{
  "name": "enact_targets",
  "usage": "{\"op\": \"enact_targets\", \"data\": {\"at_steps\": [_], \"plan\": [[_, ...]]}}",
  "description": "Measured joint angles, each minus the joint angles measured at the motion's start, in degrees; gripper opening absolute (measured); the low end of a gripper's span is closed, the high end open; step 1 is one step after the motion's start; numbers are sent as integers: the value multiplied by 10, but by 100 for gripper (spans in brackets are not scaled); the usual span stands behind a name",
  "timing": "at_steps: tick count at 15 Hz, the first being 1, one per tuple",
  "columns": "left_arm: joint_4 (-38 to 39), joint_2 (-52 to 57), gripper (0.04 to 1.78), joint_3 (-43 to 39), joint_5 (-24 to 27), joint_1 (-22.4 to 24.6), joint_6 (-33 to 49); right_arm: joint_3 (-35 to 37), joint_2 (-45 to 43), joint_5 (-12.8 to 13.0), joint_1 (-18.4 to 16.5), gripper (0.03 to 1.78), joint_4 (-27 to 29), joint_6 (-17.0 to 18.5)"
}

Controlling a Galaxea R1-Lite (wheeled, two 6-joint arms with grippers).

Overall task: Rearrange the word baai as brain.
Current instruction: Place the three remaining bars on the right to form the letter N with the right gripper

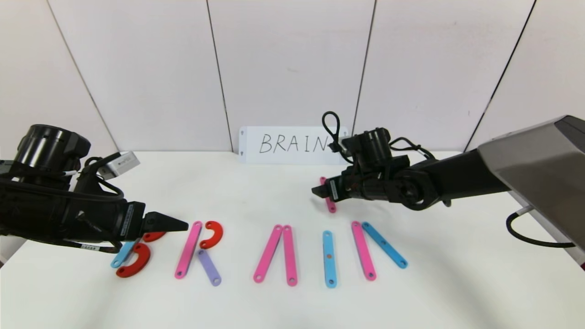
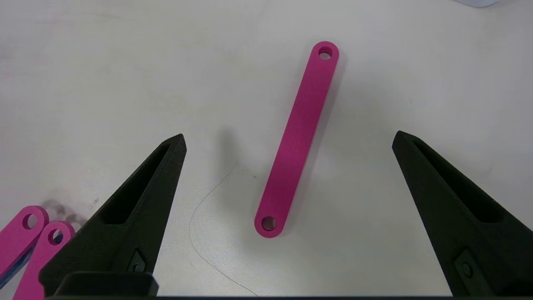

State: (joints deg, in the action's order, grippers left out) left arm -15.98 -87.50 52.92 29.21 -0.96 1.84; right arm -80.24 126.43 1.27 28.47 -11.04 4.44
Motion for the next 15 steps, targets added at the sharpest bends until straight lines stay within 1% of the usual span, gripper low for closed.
{"op": "enact_targets", "data": {"at_steps": [8, 10, 11, 13, 14, 15], "plan": [[0, 2, 174, -1, 0, 0, 0, -20, 38, 3, 5, 174, -1, 1], [0, 2, 174, -1, 0, 0, 0, -23, 45, 3, 5, 169, -2, 1], [0, 2, 174, -1, 0, 0, 0, -26, 50, 3, 5, 163, -2, 2], [0, 2, 174, -1, 0, 0, 0, -28, 55, 3, 5, 143, -2, 2], [0, 2, 174, -1, 0, 0, 0, -29, 56, 3, 5, 130, -2, 2], [0, 2, 174, -1, 0, 0, 0, -29, 57, 3, 5, 112, -2, 2]]}}
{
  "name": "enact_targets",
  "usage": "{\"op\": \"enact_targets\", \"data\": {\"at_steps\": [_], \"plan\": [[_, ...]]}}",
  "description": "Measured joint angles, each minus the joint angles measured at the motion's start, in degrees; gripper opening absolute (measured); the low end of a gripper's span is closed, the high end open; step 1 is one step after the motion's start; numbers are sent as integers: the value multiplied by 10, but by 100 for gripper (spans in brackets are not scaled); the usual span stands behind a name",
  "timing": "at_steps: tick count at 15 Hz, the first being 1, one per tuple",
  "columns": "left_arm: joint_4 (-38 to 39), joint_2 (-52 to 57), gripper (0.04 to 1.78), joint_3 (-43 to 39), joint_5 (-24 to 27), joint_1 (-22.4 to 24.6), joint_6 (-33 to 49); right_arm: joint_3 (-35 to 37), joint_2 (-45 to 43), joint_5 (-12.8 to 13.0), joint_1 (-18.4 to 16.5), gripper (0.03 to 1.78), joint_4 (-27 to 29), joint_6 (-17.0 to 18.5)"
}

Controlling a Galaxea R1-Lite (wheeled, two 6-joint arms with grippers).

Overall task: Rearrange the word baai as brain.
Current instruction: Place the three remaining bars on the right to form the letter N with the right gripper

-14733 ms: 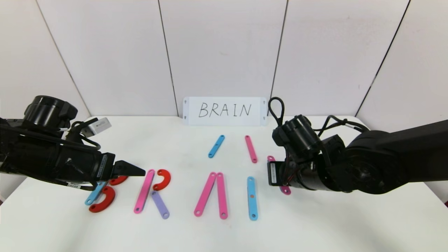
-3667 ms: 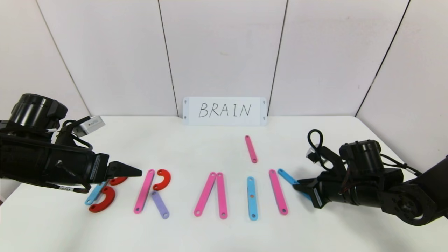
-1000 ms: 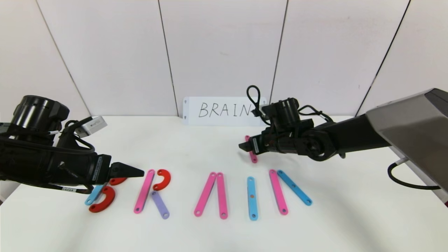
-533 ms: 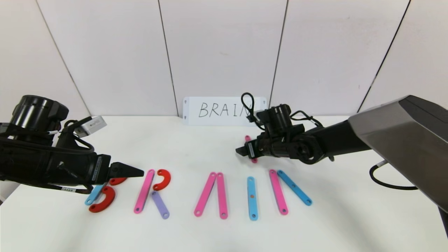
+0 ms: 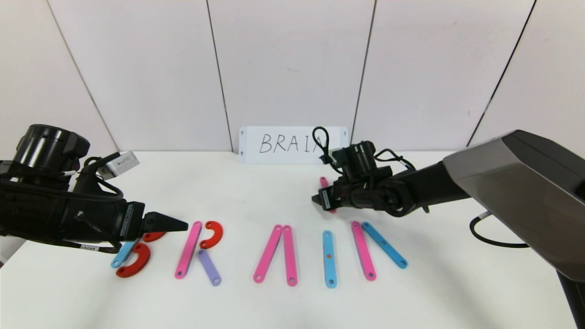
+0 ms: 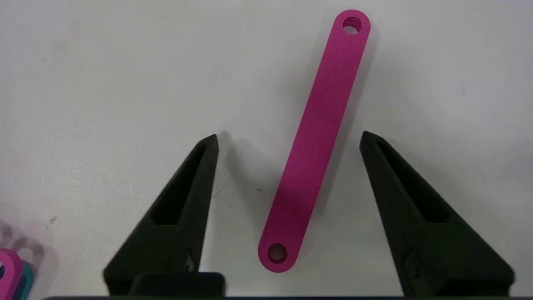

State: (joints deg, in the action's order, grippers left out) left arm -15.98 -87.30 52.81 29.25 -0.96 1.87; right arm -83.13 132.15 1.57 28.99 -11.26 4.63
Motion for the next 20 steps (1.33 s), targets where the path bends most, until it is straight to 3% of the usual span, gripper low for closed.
{"op": "enact_targets", "data": {"at_steps": [4, 6, 14, 20], "plan": [[0, 0, 174, 0, 0, 0, 0, 0, 3, 0, -1, 42, -1, 0], [0, 0, 174, 0, 0, 0, 0, 1, 3, 0, -2, 27, -1, 0], [0, 0, 174, 0, 0, 0, 0, 4, -9, -1, -3, 27, 1, 2], [0, 0, 174, 0, 0, 0, 0, 41, -81, 10, -5, 27, 4, 15]]}}
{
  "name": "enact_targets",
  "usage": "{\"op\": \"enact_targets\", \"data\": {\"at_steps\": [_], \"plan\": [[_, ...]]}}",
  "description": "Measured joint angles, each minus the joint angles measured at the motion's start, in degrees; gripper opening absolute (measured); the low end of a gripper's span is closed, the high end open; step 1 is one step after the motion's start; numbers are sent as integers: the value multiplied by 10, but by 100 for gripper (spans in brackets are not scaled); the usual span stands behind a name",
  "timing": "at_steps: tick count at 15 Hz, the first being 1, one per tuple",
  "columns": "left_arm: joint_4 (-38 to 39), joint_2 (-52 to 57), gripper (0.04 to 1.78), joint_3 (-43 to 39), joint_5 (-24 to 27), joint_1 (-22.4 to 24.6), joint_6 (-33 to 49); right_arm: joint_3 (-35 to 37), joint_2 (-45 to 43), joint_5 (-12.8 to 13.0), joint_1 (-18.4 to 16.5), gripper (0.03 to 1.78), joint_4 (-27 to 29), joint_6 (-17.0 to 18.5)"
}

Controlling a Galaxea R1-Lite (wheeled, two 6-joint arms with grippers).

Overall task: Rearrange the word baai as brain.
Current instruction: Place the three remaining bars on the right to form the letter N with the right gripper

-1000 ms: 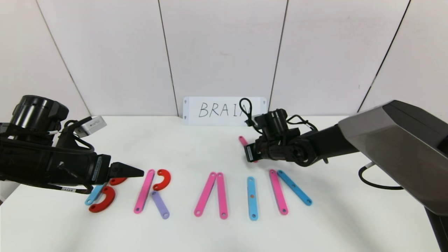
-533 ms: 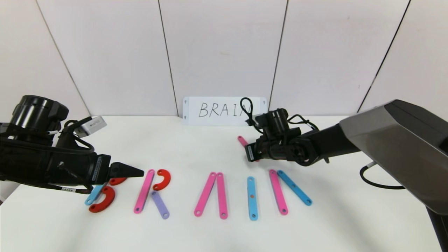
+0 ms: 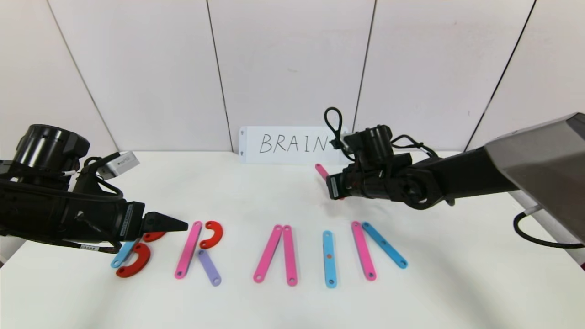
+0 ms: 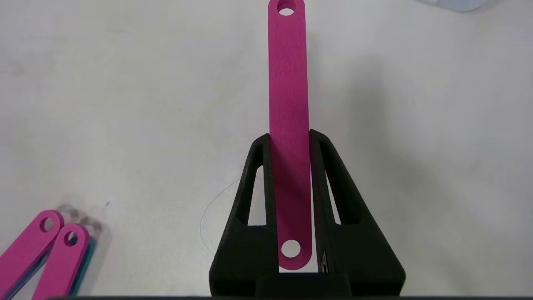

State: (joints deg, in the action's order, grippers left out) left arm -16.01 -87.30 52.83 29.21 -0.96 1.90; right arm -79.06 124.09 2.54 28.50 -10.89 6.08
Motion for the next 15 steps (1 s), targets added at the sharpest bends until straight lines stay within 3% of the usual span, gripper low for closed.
{"op": "enact_targets", "data": {"at_steps": [3, 5, 8, 15], "plan": [[0, 0, 174, 0, 0, 0, 0, 39, -52, 48, -5, 27, 13, 26], [1, 0, 174, -2, 0, 0, 0, 64, -88, 75, -15, 27, 50, 63], [0, 2, 174, -3, 0, 0, 0, 113, -138, 82, -39, 27, 88, 109], [0, 5, 174, -4, 1, -1, 1, 260, -212, 82, -56, 27, 80, 123]]}}
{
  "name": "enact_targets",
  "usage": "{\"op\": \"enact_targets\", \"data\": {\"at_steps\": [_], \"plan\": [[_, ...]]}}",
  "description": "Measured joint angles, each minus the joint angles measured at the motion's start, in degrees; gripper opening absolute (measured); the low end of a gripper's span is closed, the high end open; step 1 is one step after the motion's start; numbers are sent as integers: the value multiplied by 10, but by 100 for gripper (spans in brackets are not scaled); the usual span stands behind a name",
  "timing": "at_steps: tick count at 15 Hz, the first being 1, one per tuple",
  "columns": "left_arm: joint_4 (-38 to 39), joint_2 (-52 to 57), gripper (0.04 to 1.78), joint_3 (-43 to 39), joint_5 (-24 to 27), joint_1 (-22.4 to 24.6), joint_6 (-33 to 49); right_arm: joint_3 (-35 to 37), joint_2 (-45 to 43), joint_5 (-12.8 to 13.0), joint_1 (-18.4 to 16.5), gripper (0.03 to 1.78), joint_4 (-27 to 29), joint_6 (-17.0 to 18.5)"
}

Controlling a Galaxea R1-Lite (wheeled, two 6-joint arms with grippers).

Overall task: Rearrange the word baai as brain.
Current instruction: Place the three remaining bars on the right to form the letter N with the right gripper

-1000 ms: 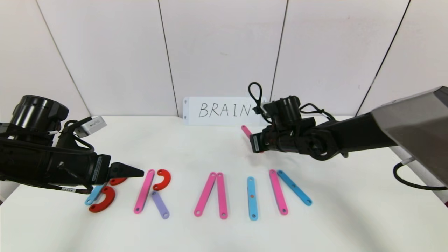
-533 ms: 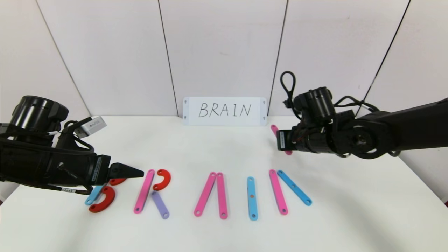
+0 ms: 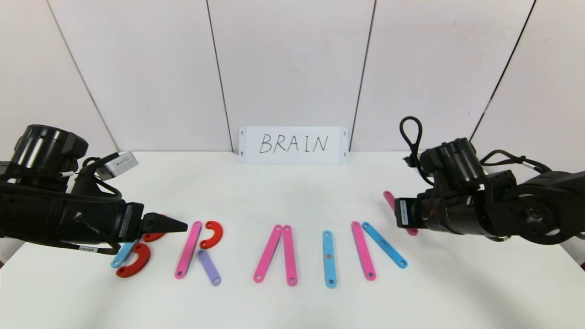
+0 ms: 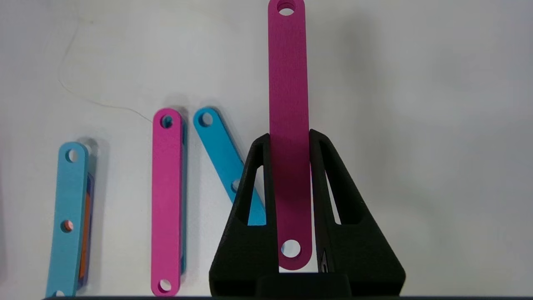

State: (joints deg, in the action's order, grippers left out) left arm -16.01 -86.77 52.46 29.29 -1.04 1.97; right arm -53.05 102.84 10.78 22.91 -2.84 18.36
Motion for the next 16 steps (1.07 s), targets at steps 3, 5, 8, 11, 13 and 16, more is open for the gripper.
{"op": "enact_targets", "data": {"at_steps": [3, 5, 8, 11, 13, 16], "plan": [[0, 0, 174, 0, 0, 0, 0, 43, -15, -1, -1, 27, -6, 5], [0, 0, 174, 0, 0, 0, 0, 71, -19, -3, -1, 27, -34, 14], [-1, 0, 174, 0, 0, 0, 0, 115, -15, -4, -1, 27, -90, 16], [-1, 0, 174, 0, 0, 0, 0, 131, -12, -6, -1, 27, -96, 19], [-1, 0, 174, 0, 0, 0, 0, 133, -7, -6, -1, 27, -96, 19], [0, 0, 174, 0, 0, 0, 0, 133, 3, -6, -1, 27, -96, 20]]}}
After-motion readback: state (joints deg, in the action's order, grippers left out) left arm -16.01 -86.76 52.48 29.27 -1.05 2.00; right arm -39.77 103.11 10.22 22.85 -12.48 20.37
